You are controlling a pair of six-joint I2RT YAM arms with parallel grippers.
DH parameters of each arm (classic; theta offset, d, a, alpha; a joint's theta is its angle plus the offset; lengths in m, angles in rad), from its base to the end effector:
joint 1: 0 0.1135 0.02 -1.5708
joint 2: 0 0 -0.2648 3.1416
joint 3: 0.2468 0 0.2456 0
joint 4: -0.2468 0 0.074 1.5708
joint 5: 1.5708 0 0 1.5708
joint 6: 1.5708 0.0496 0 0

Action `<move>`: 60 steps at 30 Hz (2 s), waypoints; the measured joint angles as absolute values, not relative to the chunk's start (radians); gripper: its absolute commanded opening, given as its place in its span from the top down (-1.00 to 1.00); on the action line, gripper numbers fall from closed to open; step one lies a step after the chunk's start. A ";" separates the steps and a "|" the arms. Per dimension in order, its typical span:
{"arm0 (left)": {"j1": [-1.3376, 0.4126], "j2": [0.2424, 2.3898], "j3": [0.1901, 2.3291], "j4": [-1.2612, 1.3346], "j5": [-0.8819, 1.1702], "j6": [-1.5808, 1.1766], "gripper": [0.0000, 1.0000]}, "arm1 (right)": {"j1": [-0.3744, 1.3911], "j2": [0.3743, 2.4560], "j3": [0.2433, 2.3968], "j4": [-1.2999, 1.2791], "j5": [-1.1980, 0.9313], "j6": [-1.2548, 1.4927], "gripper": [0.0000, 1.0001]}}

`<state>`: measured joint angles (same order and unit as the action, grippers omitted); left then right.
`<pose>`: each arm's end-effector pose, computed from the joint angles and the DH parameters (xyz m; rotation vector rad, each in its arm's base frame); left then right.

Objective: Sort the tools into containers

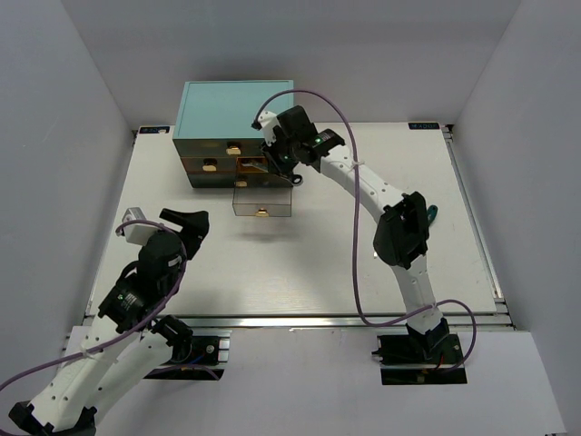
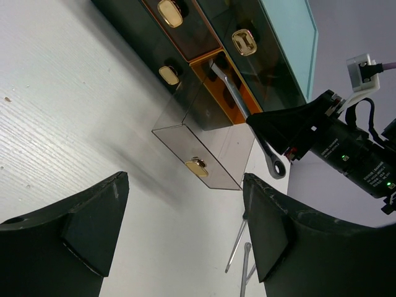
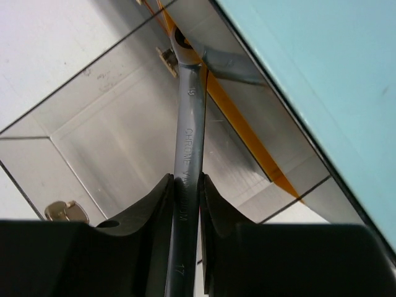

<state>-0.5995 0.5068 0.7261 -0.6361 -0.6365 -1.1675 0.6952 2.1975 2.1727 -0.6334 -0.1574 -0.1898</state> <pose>0.1091 -0.0389 0.3063 -0.9230 1.7090 -0.5585 0.3883 0.3340 0.3068 -1.0449 2.0012 0.4491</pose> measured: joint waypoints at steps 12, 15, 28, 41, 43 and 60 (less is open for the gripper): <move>-0.599 0.529 0.727 -0.637 -0.640 -1.168 -0.68 | 0.739 2.241 2.213 -0.567 -0.083 -0.139 1.00; -0.599 0.530 0.729 -0.640 -0.640 -1.167 -0.68 | 0.743 2.243 2.226 -0.548 -0.076 -0.132 1.00; -0.599 0.546 0.735 -0.617 -0.638 -1.143 -0.68 | 0.605 1.876 1.739 -0.393 -0.357 -0.169 -0.44; -0.599 0.592 0.649 -0.408 -0.553 -1.033 -0.82 | 0.172 1.359 1.097 -0.500 -0.220 -0.322 -0.22; -0.599 0.618 0.649 -0.385 -0.541 -1.015 -0.83 | 0.146 1.380 1.034 -0.555 -0.186 -0.344 -0.31; -0.599 0.581 0.638 -0.340 -0.508 -0.994 -0.83 | 0.094 1.598 0.937 -0.598 -0.018 -0.438 -0.23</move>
